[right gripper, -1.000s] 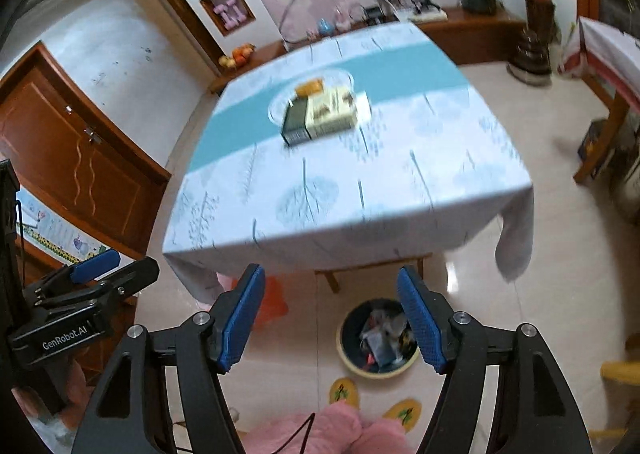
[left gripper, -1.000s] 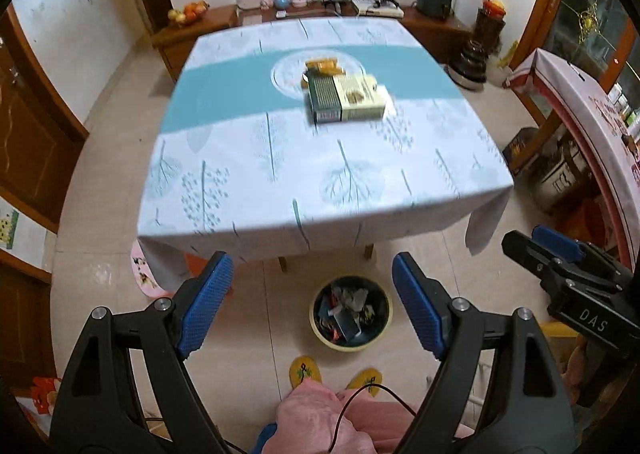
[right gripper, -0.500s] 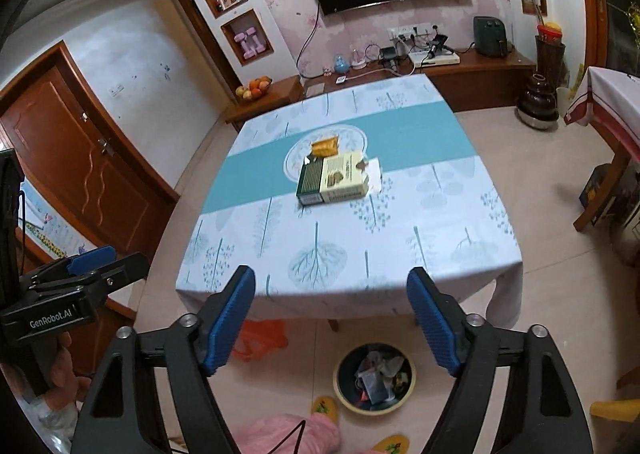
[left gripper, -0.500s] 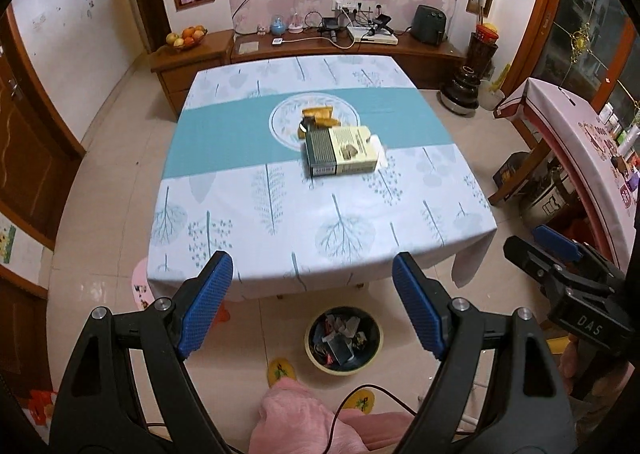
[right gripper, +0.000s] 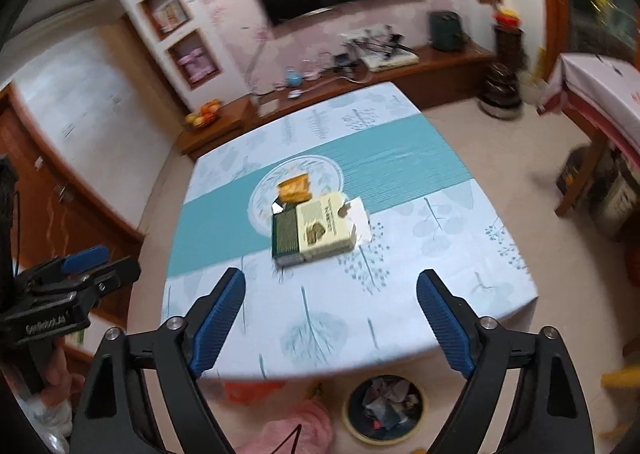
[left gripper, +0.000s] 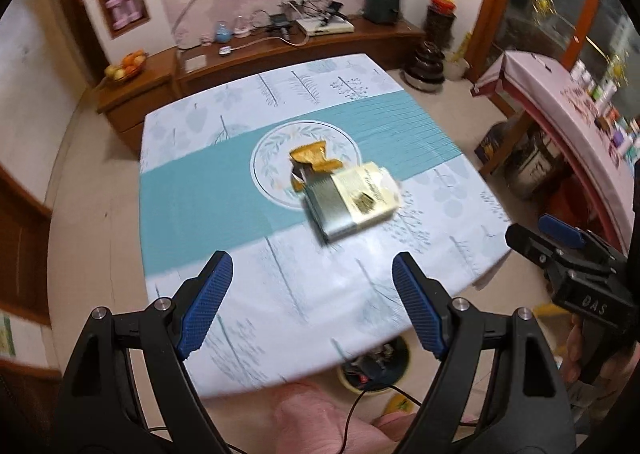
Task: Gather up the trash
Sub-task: 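Grasp the pistachio paste chocolate box with the right tool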
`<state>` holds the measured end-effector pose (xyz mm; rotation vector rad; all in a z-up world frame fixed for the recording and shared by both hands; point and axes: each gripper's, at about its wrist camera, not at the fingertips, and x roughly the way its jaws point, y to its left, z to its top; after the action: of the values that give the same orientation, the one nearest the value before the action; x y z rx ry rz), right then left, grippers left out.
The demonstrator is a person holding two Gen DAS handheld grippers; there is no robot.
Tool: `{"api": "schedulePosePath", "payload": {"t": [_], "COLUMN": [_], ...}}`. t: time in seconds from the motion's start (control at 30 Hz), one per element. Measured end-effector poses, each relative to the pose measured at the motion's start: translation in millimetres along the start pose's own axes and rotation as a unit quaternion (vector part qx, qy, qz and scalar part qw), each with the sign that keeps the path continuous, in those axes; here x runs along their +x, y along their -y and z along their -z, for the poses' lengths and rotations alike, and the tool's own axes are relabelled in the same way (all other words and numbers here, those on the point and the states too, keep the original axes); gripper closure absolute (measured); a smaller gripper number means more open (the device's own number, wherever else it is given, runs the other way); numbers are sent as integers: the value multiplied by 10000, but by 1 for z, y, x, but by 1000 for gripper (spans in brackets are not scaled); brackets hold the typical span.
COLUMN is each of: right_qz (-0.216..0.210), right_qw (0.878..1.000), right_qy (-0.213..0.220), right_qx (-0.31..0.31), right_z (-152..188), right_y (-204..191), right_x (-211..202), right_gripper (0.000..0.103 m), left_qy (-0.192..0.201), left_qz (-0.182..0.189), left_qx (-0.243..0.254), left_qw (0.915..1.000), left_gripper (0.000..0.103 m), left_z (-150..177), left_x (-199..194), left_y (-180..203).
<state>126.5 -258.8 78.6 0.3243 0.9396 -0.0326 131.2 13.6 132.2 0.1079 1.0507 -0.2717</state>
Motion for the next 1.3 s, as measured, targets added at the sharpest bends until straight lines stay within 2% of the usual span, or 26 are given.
{"api": "schedulePosePath", "payload": {"t": [0.23,0.33,0.53,0.7,0.9,1.3], "right_qz": [460,634,960,1117,1552,2100], "right_qw": [9916,9791,9508,9289,9098,8979], "right_qy": [-424,-644,-895,-994,-1238,-1432], "right_qx": [1130,1822,2806,3387,3646,3593], "right_z": [-39,-45,-43,-43,-47,-57], "right_y": [-38,-34,-18,-13,-18,-35], "right_x": [101,146,218,259,303,351], "right_gripper": [10,10,10,8,4,0], "left_qy": [-256,-445,-795,-988,-1105,-1216], "left_qz": [353,569,764,927,996,1163], "left_qx": [887,1345,1966,2047,1906,1452], "left_qw": [9951,9883,9743,9694,9703,9750], "left_gripper": [23,23,23,23,23,23], "left_z": [-78,-101,-113,-110,-112,-128], "left_x": [66,103,169,203,225,247], "left_y": [-67,-80,-81,-83,-99,-130]}}
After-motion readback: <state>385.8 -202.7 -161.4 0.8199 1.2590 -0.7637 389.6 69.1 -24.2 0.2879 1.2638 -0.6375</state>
